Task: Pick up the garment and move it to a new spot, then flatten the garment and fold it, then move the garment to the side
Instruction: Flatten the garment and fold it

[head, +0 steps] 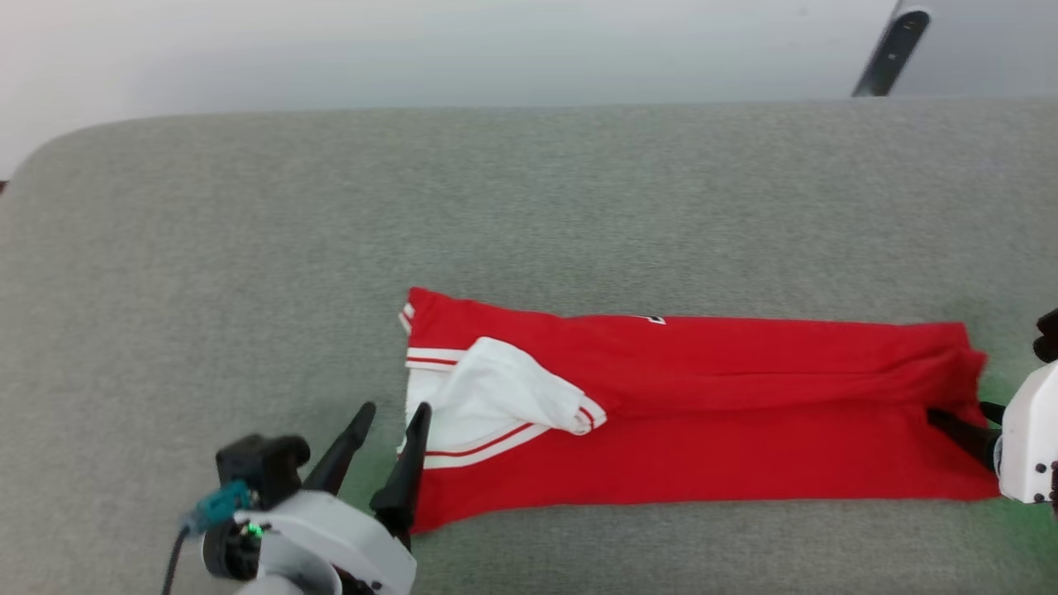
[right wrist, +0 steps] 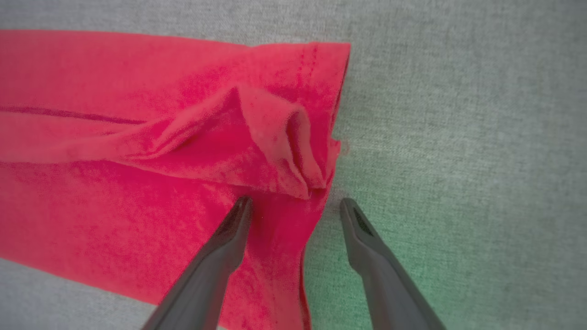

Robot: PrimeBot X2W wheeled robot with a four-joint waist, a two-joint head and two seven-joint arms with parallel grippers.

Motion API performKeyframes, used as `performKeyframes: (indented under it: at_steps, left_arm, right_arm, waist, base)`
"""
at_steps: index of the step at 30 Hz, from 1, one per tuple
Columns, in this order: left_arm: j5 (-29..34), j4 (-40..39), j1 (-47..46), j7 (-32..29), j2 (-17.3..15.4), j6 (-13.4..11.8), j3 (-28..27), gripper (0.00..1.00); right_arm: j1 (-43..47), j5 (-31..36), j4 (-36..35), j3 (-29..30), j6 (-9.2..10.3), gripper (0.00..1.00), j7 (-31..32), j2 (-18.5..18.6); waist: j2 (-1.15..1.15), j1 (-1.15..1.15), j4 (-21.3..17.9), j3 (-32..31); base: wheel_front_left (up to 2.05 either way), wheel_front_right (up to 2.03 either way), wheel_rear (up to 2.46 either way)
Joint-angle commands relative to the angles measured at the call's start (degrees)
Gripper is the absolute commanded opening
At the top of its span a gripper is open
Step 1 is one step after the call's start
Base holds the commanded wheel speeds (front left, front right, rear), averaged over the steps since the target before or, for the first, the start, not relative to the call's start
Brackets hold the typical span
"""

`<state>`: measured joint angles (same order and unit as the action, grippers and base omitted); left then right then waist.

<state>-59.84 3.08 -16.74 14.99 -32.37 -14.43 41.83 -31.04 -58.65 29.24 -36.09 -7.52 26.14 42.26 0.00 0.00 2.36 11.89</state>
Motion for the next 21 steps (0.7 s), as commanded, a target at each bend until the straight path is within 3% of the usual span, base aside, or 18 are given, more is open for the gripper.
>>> performKeyframes:
  at_steps: [1, 11, 21]
  left_arm:
    - [2.69, -0.01, 2.43, 0.19, 1.36, -0.41, -1.98, 1.00]
    - [20.08, 0.84, 10.88, 0.20, 9.70, 2.05, -13.61, 1.00]
    - [35.54, 0.74, 14.46, 0.13, 15.91, 5.04, -19.90, 1.00]
  right_arm:
    - [0.98, -0.02, 0.21, 0.88, 0.07, 1.00, 1.12, 0.02]
    - [2.68, 1.80, 5.43, 6.72, 0.08, 1.00, 9.19, -0.86]
    - [5.65, 7.36, 11.69, 11.38, 0.08, 1.00, 15.08, -5.83]
  waist:
    - [0.00, 0.00, 2.11, -0.52]
    - [0.00, 0.00, 7.27, -1.31]
    - [0.00, 0.00, 9.57, -1.50]
  base:
    - [0.00, 0.00, 0.00]
    - [0.00, 0.00, 0.00]
    - [0.00, 0.00, 0.00]
